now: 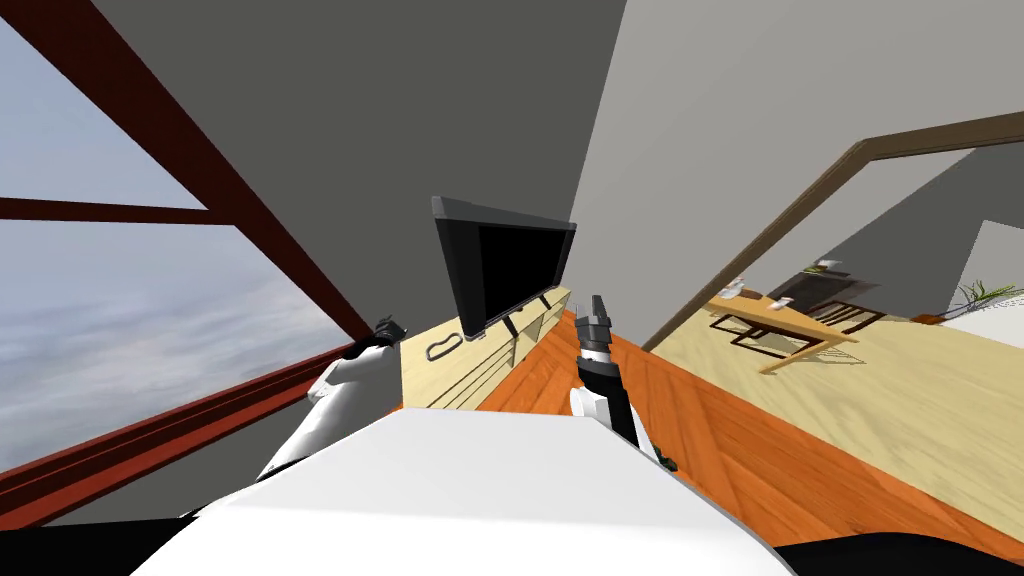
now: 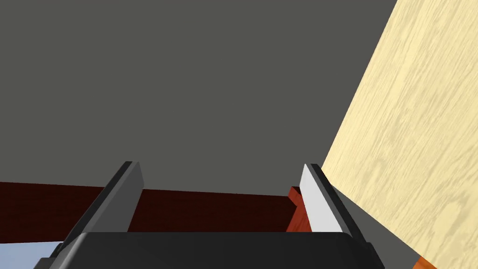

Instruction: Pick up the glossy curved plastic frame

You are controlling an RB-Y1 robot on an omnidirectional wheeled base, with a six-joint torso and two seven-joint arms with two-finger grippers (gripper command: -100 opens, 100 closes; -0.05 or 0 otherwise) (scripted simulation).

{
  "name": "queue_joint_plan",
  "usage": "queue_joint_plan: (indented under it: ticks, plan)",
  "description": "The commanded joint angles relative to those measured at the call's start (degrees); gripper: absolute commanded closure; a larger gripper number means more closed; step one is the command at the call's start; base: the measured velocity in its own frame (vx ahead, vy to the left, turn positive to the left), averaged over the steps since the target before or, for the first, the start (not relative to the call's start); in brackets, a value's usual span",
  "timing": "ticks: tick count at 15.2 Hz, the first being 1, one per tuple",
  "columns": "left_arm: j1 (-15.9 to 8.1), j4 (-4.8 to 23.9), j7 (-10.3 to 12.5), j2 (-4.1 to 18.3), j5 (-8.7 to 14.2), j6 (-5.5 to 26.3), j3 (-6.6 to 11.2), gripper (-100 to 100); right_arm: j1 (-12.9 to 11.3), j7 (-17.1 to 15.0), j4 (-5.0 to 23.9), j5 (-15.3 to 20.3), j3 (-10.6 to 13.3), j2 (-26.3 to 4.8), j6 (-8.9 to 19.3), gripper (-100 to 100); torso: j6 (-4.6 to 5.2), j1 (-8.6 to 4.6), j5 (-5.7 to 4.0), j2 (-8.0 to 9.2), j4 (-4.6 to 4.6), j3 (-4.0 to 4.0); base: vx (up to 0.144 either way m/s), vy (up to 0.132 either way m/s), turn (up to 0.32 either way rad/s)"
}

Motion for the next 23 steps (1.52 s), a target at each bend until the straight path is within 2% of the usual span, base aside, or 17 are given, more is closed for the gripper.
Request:
queue_joint_plan:
  ticks: [1, 3, 4, 7, 8, 10, 11, 14, 15, 17, 18, 19, 20, 21, 22, 23]
  plan:
    - [-1.64, 2.86, 1.88, 0.62, 0.55, 2.86, 1.81, -100, 0.0, 0.0, 0.0, 0.0, 0.0, 0.0, 0.0, 0, 0.0, 0.0, 0.0, 0.0, 0.0, 0.0, -0.007, 0.02, -0.309]
    - [-1.64, 4.43, 1.88, 0.62, 0.55, 3.04, 1.81, -100, -0.01, 0.0, 0.0, 0.0, 0.0, 0.0, 0.0, 0, 0.04, -0.01, -0.01, -0.06, -0.01, -0.03, -0.017, 0.029, -0.196]
    - [-2.99, 6.78, 3.52, 1.19, 1.05, 5.18, 3.35, -100, 0.0, 0.0, 0.0, 0.0, 0.0, 0.0, 0.0, 0, 0.0, -0.02, -0.01, -0.05, -0.01, -0.03, -0.005, 0.022, -0.278]
    - [-2.99, 7.92, 3.52, 1.19, 1.05, 5.53, 3.35, -100, 0.0, 0.0, 0.0, 0.0, 0.0, 0.0, 0.0, 0, -0.01, -0.02, -0.01, -0.06, -0.01, -0.03, -0.013, 0.022, -0.133]
    - [-4.3, 9.84, 5.15, 1.74, 1.54, 7.97, 4.86, -100, 0.01, 0.0, 0.0, 0.0, 0.0, 0.0, 0.0, 0, -0.02, -0.07, -0.02, -0.08, -0.01, -0.04, 0.009, 0.009, -0.225]
    - [-4.3, 11.36, 5.15, 1.74, 1.54, 7.97, 4.86, -100, 0.0, 0.0, 0.0, 0.0, 0.0, 0.0, 0.0, 0, 0.05, -0.05, -0.02, -0.13, -0.03, -0.07, -0.012, 0.03, -0.197]
    - [-5.56, 12.73, 6.75, 2.27, 2.02, 10.34, 6.32, -100, 0.0, 0.0, 0.0, 0.0, 0.0, 0.0, 0.0, 0, 0.0, -0.03, 0.0, -0.08, -0.02, -0.05, -0.014, 0.03, -0.271]
    - [-5.56, 14.73, 6.75, 2.27, 2.02, 10.34, 6.32, -100, 0.0, 0.0, 0.0, 0.0, 0.0, 0.0, 0.0, 0, 0.0, -0.02, 0.0, -0.1, -0.02, -0.06, -0.005, 0.022, -0.144]
    - [-6.76, 16.68, 8.32, 2.8, 2.48, 12.63, 7.73, -100, 0.01, 0.0, 0.0, 0.0, 0.0, 0.0, 0.0, 0, -0.02, -0.07, -0.01, -0.11, -0.02, -0.06, -0.001, 0.011, -0.204]
    - [-6.76, 18.01, 8.32, 2.8, 2.48, 12.63, 7.73, -100, 0.0, 0.0, 0.0, 0.0, 0.0, 0.0, 0.0, 0, 0.04, -0.04, -0.02, -0.15, -0.03, -0.08, 0.002, 0.031, -0.189]
    - [-7.91, 20.22, 9.85, 3.3, 2.93, 14.82, 9.07, -100, 0.0, 0.0, 0.0, 0.0, 0.0, 0.0, 0.0, 0, 0.0, -0.02, -0.01, -0.14, -0.03, -0.08, -0.028, 0.026, -0.25]
    - [-7.91, 21.17, 9.85, 3.3, 2.93, 14.82, 9.07, -100, -0.01, 0.0, 0.0, 0.0, 0.0, 0.0, 0.0, 0, 0.06, -0.02, -0.01, -0.1, -0.02, -0.06, -0.016, 0.035, -0.274]
    - [-7.91, 21.17, 9.85, 3.3, 2.93, 14.82, 9.07, -100, 0.0, 0.0, 0.0, 0.0, 0.0, 0.0, 0.0, 0, 0.04, -0.01, -0.01, -0.09, -0.02, -0.05, -0.007, 0.033, -0.094]
    - [-8.99, 22.97, 11.31, 3.79, 3.35, 16.9, 10.34, -100, 0.01, 0.0, 0.0, 0.0, 0.0, 0.0, 0.0, 0, -0.01, 0.0, -0.01, -0.1, -0.02, -0.06, -0.012, 0.03, -0.238]
    - [-8.99, 24.2, 11.31, 3.79, 3.35, 16.9, 10.34, -100, 0.0, 0.0, 0.0, 0.0, 0.0, 0.0, 0.0, 0, 0.06, -0.01, -0.01, -0.11, -0.02, -0.06, -0.011, 0.033, -0.24]
    - [-10.0, 26.12, 12.69, 4.25, 3.75, 18.64, 11.53, -100, 0.0, 0.0, 0.0, 0.0, 0.0, 0.0, 0.0, 0, 0.03, 0.0, 0.0, -0.11, -0.02, -0.06, -0.011, 0.039, -0.273]
